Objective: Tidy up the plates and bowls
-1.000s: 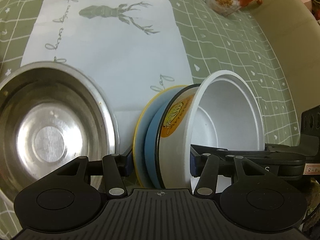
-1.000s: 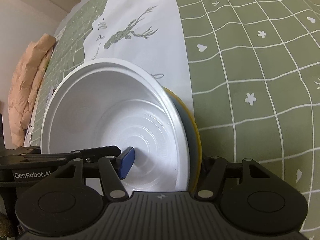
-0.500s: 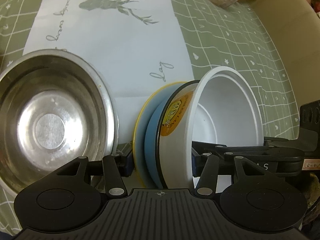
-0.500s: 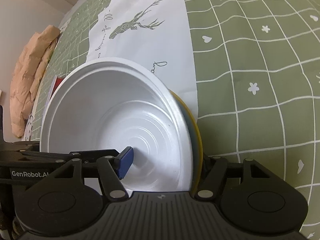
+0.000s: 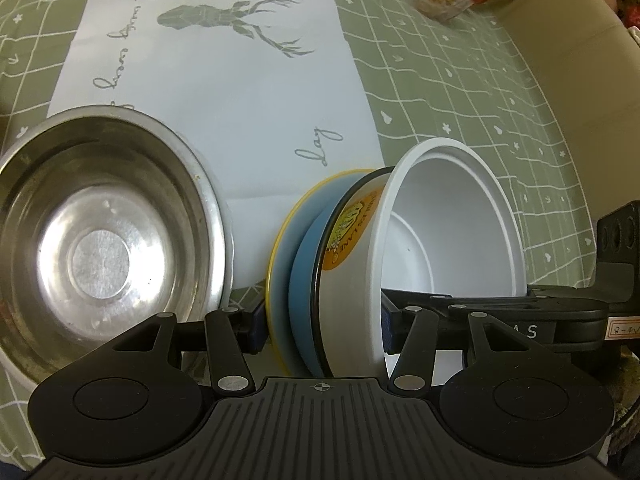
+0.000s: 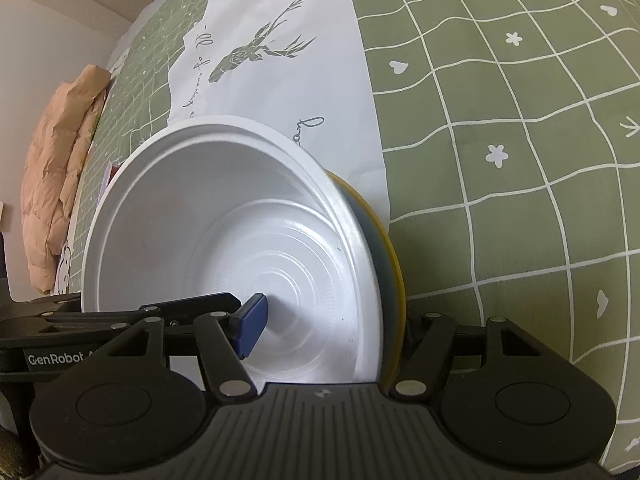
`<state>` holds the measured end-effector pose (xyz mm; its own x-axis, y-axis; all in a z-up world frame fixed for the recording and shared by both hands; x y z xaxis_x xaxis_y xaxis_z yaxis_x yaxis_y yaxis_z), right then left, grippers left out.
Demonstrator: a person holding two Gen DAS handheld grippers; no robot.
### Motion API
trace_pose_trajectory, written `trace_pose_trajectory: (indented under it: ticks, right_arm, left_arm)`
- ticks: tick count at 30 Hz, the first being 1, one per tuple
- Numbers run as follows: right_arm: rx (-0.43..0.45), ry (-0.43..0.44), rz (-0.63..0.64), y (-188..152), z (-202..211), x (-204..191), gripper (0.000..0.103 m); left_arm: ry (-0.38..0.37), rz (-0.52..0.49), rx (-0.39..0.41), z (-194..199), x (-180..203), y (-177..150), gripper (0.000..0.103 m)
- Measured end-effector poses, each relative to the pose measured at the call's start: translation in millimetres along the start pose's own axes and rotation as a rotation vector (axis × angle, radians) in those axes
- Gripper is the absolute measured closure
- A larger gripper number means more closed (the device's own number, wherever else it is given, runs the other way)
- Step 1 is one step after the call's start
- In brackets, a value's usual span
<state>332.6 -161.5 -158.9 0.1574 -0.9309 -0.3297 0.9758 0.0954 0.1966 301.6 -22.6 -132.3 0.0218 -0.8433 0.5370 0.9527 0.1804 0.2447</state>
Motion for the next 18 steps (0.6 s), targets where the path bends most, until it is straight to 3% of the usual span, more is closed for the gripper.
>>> trace_pose_trajectory:
  ticks: [10, 14, 18]
  right_arm:
    - [0.027, -0.04, 0.021, -3.0, 28.2, -17.4, 0.037]
    - [0.073, -0.031, 0.074, 3.5, 51.8, -48.0, 0.037]
    - [0.095, 0.008, 0.15, 12.1, 57.3, -95.6, 0.035]
  left_arm:
    - [-0.058, -0.026, 0.016, 32.3, 8.3, 2.0, 0.048]
    - [-0.073, -0.033, 0.076, 73.4, 0.1, 10.0, 0.048]
    - [-0.033, -0.023, 0.136, 114.0, -24.7, 11.8, 0.048]
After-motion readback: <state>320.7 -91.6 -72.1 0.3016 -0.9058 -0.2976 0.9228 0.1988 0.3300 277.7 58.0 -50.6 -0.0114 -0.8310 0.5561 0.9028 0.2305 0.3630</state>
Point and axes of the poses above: each gripper's, at about its wrist camera, not at the fingertips, and z roughly against the way its jaws point, x to its right, y to its top, the point moved 9 cm from there along -z, roughly the way its jaws point, and after that the axes turned 11 degrees about -y, right-handed, at the moved point
